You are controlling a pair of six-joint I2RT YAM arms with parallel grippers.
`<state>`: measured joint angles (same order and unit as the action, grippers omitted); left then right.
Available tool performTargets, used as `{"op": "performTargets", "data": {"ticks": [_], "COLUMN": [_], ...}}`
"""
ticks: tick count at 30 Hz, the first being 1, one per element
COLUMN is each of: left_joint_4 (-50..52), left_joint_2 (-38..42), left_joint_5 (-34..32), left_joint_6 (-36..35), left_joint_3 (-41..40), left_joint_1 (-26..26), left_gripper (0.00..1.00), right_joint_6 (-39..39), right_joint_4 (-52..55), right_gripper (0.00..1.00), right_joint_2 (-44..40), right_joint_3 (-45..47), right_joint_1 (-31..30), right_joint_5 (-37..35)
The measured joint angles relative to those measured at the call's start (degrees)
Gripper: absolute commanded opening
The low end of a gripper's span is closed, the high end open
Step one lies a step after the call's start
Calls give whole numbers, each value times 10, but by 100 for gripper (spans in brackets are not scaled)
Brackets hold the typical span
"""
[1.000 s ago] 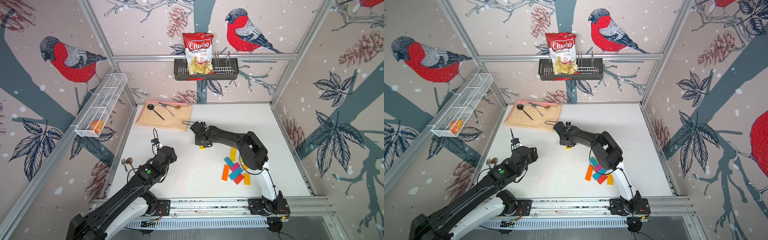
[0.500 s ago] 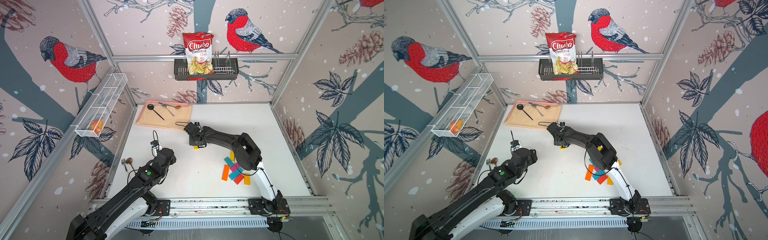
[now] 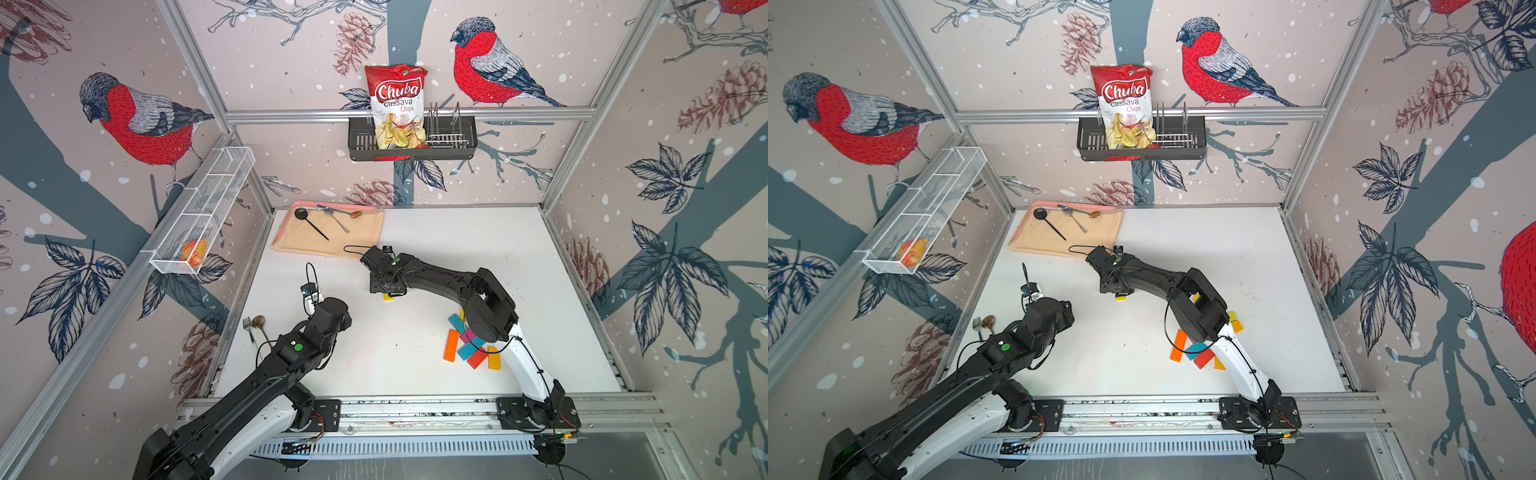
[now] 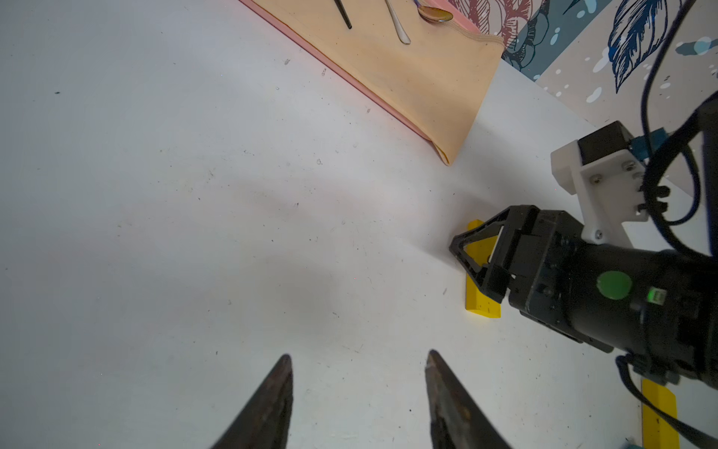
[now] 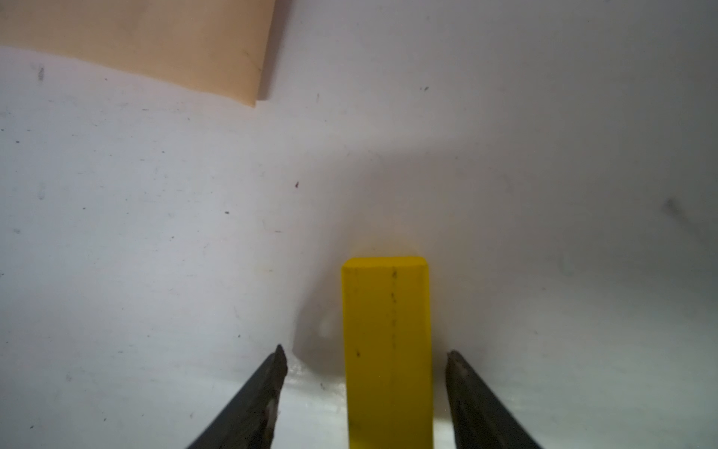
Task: Assemble the letter h with building blocks
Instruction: Move the building block to the center of the board.
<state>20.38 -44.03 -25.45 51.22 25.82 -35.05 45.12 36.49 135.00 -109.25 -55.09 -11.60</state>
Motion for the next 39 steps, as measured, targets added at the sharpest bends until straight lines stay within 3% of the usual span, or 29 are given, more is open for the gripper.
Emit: {"op": "performTargets", "data": {"ticks": [3, 9, 27, 35, 36, 39], "left_joint_4": [0, 0, -5, -9, -9, -9], "left_joint_2": [-5, -17, -37, -40, -40, -39], "left_joint_5": [0, 0, 13, 14, 14, 14], "left_joint_6": [0, -1, -2, -3, -3, -4], "left_joint_3": [0, 0, 3, -1, -1, -2], "left_joint_1": [0, 0, 2, 2, 2, 2], "left_gripper": [54, 54, 54, 54, 54, 54], "right_joint_6": [0, 2, 35, 46, 47, 47], "right_joint_4": [9, 25, 44, 45, 45, 43], "right_gripper": [82, 79, 36, 36, 38, 58], "right_joint_2": [0, -1, 1, 2, 2, 4], "right_joint_3": [-7, -21, -7, -6, -6, -11], "right_joint_1": [0, 1, -1, -3, -3, -3], "right_joint_5": [8, 10, -1, -11, -11, -10]}}
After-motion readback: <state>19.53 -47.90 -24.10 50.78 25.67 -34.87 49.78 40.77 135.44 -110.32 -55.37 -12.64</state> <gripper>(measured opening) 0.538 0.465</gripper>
